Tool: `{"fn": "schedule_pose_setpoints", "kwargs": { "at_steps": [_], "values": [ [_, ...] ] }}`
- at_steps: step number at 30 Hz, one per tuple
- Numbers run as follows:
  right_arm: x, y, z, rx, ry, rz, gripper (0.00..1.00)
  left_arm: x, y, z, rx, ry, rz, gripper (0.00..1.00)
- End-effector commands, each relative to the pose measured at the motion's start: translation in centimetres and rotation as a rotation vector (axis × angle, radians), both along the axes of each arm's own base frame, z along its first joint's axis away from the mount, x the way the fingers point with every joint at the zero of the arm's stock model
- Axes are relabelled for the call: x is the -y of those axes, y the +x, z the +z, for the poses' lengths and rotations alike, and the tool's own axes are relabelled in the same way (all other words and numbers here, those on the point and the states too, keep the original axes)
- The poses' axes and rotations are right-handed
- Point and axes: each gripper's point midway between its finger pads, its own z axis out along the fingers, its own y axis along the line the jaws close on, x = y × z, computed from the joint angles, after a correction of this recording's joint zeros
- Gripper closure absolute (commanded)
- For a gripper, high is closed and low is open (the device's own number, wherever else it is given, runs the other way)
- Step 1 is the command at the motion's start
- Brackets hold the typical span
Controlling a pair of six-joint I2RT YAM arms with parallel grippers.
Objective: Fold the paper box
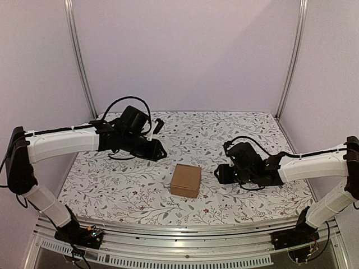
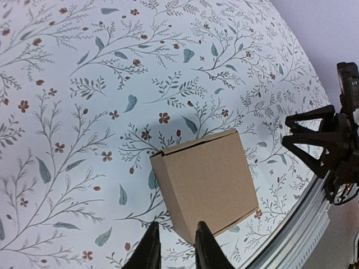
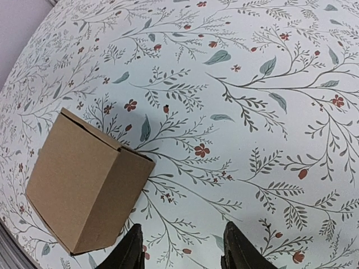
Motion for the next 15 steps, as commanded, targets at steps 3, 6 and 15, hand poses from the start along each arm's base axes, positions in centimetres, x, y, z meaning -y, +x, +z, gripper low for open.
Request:
{"fn": "schedule_pose_setpoints", "kwargs": {
  "at_steps": [3,6,15],
  "values": [
    [2.3,1.4,4.9,0.118,-0.126,-0.006,0.39,-3.6,1.3,3.9,0.157,0.083,0.082,0.56],
    [2.6,1.8,7.3,0.159,-0.115,-0.008,0.22,-5.3,1.7,5.5,0.221,0.111,0.124,0.36],
    [4.5,3.2,14.1,0.273,-0.207,-0.025,0.01,-10.2,2.6,11.2,0.409,0.216,0.244,0.00]
  ]
}}
